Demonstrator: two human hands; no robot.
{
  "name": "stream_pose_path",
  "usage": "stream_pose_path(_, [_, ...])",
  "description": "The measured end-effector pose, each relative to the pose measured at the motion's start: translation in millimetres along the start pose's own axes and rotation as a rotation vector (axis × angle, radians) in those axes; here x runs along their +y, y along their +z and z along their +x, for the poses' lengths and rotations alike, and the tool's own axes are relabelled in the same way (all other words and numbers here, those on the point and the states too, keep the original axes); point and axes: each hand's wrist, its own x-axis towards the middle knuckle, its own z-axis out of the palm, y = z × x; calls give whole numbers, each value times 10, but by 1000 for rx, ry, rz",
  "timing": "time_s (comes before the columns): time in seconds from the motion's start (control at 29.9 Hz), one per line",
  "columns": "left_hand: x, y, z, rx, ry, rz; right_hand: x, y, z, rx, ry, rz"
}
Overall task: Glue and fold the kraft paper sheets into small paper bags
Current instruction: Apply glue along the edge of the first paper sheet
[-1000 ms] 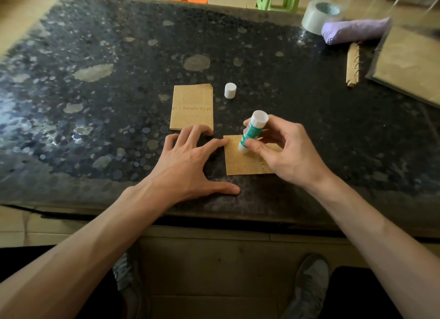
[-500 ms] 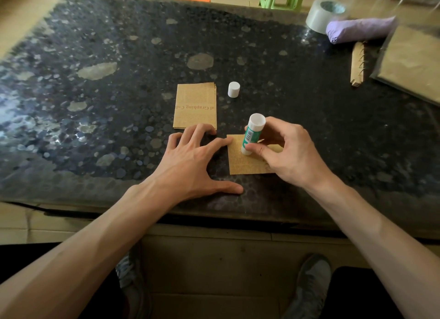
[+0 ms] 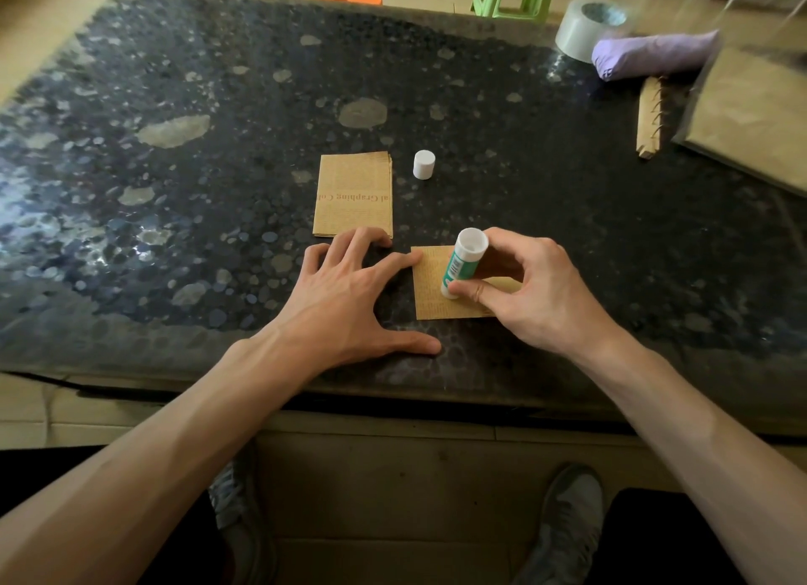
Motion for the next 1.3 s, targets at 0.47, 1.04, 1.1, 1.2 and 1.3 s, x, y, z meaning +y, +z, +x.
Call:
stream_pose_path(0.47, [-7,1,-2,0,5,2,-10,-43,-81,-63,-40,81])
stream_pose_path(1.04, [8,8,0,5,0,-4,-40,-159,-108,-1,36,172])
stream_pose_path(1.1, [5,8,-2,7,3,-10,-64,-190,-83,39,32,228])
stream_pose_path(1.2, [0,15,-5,9,3,-8,-73,-154,-38,114,27,276])
stream_pose_path(1.3, [-3,18,-8,6,4,-8,-51,-59,7,174,17,272])
